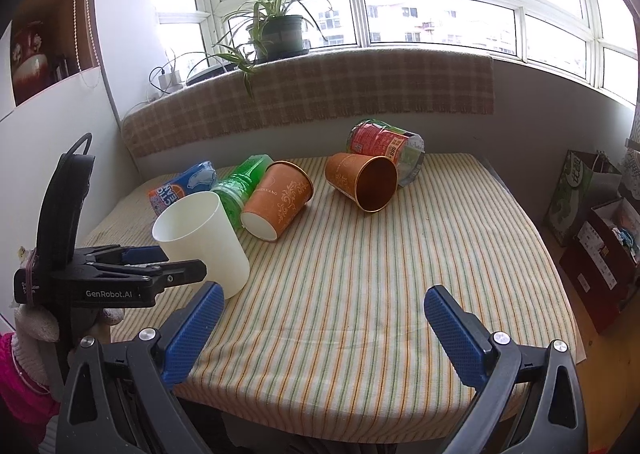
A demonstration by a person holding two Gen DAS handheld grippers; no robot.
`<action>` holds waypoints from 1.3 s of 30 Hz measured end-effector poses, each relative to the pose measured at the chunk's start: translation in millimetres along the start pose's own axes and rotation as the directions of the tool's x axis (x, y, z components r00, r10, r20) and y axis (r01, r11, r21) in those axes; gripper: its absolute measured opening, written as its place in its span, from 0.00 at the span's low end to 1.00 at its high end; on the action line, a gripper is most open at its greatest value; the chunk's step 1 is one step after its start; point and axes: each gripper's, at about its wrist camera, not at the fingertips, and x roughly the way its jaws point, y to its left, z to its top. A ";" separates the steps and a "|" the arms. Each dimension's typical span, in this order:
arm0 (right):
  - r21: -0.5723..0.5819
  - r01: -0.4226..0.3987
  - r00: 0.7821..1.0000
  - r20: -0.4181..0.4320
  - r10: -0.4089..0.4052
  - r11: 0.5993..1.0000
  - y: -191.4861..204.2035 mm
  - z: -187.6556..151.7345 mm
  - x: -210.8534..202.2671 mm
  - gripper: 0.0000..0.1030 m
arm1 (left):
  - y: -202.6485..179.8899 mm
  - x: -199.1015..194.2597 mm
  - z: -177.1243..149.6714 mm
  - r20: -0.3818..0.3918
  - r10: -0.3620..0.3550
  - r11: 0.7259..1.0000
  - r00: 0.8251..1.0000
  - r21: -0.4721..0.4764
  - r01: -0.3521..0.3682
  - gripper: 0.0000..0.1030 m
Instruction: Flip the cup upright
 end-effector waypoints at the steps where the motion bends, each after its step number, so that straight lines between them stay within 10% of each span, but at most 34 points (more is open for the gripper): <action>1: 0.002 -0.002 1.000 0.005 0.002 1.000 0.3 1.3 -1.0 0.99 | 3.1 -3.3 -3.9 0.003 0.002 1.000 1.000 -0.012 -0.002 0.83; 7: -0.003 0.030 0.998 0.062 -0.030 1.000 7.7 11.4 -9.5 0.99 | 17.8 -55.3 -18.2 0.188 0.069 0.995 0.980 -0.082 -0.054 0.83; 14: -0.031 0.111 0.980 0.172 -0.104 0.993 25.7 26.0 -24.9 1.00 | 5.1 -131.6 -32.2 0.485 0.239 0.971 0.841 -0.105 -0.215 0.92; 19: -0.011 0.139 0.960 0.246 -0.132 0.990 31.8 34.4 -36.7 1.00 | -3.2 -159.0 -36.4 0.568 0.282 0.958 0.773 -0.117 -0.264 0.99; 39: 0.011 0.193 0.923 0.336 -0.185 0.981 36.2 38.8 -49.6 1.00 | -8.8 -158.3 -35.2 0.546 0.284 0.957 0.788 -0.118 -0.264 1.00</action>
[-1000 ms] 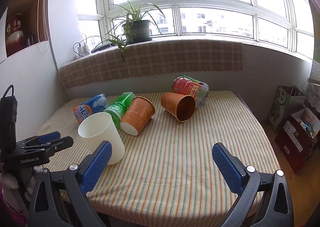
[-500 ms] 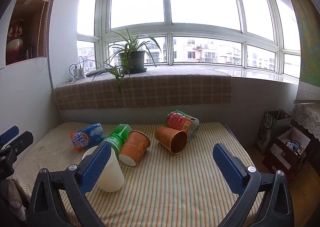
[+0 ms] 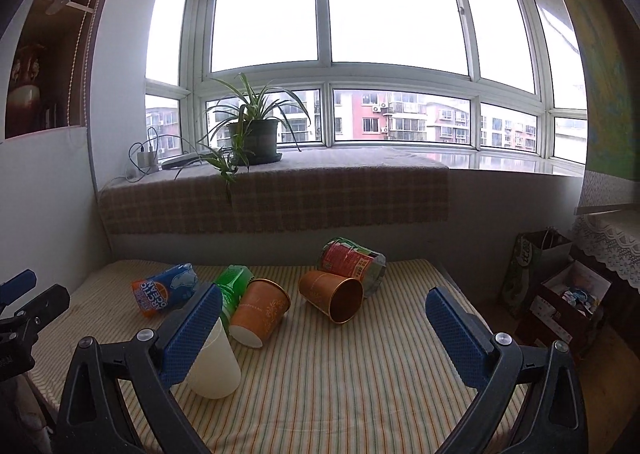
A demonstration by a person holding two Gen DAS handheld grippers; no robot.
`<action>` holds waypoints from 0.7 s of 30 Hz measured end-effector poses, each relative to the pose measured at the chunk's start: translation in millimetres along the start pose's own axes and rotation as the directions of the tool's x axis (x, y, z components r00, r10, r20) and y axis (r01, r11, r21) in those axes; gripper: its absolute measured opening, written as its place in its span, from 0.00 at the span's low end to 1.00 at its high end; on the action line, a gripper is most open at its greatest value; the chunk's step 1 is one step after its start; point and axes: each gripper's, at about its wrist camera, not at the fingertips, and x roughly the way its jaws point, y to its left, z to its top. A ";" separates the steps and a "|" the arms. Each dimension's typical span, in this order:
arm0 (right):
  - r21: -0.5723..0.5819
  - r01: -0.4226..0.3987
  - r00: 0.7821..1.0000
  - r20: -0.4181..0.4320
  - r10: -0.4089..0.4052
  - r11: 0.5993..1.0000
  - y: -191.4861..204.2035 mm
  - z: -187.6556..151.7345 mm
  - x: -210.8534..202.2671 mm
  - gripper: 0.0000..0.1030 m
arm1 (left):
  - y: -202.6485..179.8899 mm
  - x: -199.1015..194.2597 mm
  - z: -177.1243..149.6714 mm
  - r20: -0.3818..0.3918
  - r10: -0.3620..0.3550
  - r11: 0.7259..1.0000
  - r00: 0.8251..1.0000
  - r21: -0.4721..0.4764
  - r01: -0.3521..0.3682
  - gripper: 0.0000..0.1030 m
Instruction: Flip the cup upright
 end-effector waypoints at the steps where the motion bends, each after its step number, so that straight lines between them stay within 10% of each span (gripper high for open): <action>1: -0.001 0.000 1.000 0.001 0.000 1.000 0.0 -0.2 -0.2 1.00 | 0.0 0.2 0.0 -0.001 -0.001 1.000 1.000 0.000 0.001 1.00; 21: -0.003 0.008 1.000 -0.010 -0.008 1.000 -1.6 -2.4 4.4 1.00 | 3.2 0.6 1.9 -0.004 0.010 1.000 1.000 -0.009 -0.010 1.00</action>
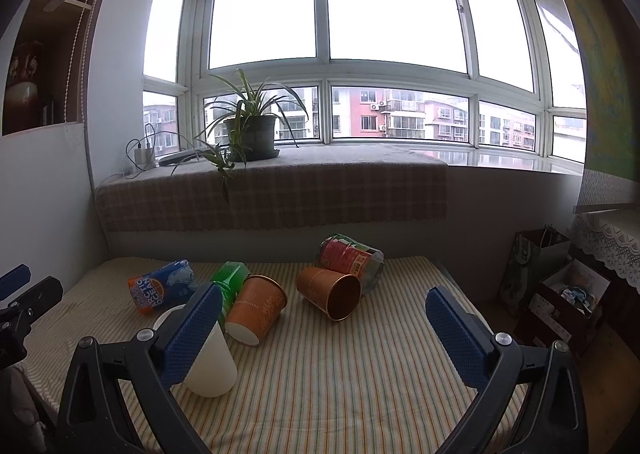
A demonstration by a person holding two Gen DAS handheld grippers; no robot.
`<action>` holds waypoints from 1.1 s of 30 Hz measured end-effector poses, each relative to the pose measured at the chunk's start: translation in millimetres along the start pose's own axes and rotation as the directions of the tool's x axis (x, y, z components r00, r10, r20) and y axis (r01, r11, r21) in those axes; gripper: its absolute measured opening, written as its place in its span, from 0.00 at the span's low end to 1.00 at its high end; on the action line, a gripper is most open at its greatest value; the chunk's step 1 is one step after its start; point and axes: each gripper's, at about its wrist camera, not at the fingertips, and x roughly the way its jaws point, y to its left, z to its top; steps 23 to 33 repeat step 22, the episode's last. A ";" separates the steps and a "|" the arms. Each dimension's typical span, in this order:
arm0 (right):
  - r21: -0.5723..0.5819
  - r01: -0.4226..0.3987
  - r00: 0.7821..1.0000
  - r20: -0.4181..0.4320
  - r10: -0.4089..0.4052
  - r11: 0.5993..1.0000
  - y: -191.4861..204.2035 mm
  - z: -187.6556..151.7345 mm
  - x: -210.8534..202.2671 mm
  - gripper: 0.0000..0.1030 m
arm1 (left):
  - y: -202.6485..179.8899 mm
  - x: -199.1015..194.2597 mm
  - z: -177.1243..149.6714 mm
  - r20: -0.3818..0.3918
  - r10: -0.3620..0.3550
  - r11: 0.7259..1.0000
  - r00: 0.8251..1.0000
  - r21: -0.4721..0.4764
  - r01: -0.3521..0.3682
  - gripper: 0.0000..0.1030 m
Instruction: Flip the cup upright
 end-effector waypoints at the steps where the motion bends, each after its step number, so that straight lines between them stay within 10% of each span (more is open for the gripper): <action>1: 0.000 0.001 1.000 -0.001 -0.001 1.000 0.1 -0.1 0.6 1.00 | 0.2 0.0 0.0 0.000 0.001 1.000 1.000 0.000 -0.001 1.00; 33: 0.006 -0.009 0.999 -0.051 0.009 1.000 -0.5 -7.6 14.7 1.00 | 6.0 -1.4 -1.3 0.018 0.040 0.999 0.999 0.016 -0.041 1.00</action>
